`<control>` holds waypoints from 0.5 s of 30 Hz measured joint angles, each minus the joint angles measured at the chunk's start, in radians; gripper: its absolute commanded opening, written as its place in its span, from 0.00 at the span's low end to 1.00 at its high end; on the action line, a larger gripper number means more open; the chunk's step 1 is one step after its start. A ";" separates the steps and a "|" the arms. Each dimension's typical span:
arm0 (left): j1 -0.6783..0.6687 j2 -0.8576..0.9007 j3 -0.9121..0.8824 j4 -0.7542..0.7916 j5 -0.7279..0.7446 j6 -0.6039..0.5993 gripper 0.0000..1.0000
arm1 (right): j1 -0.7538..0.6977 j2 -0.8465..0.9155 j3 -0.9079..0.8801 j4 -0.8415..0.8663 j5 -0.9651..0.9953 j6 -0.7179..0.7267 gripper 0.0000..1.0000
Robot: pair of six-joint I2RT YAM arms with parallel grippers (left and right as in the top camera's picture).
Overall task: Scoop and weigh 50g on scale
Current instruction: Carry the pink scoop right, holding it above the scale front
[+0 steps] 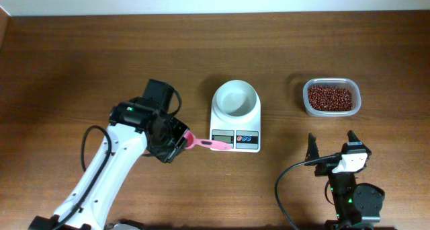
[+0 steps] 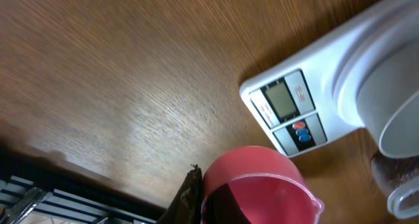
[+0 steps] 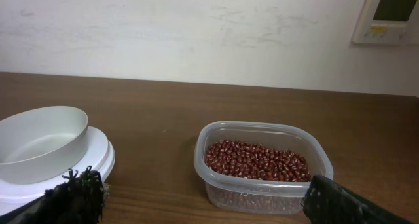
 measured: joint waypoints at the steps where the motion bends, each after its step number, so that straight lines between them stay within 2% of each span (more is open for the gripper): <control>1: -0.010 0.000 0.000 0.006 0.008 -0.002 0.00 | 0.000 0.000 0.000 0.000 0.000 0.000 0.99; 8: -0.035 0.000 0.001 0.195 0.177 -0.007 0.00 | 0.000 0.000 0.000 0.000 0.000 0.001 0.99; 13: -0.058 0.000 0.001 0.198 0.195 -0.023 0.00 | 0.000 0.000 0.000 0.000 0.000 0.001 0.99; 15: -0.082 0.000 0.001 0.199 0.190 -0.100 0.00 | 0.000 0.000 0.000 0.000 0.000 0.001 0.99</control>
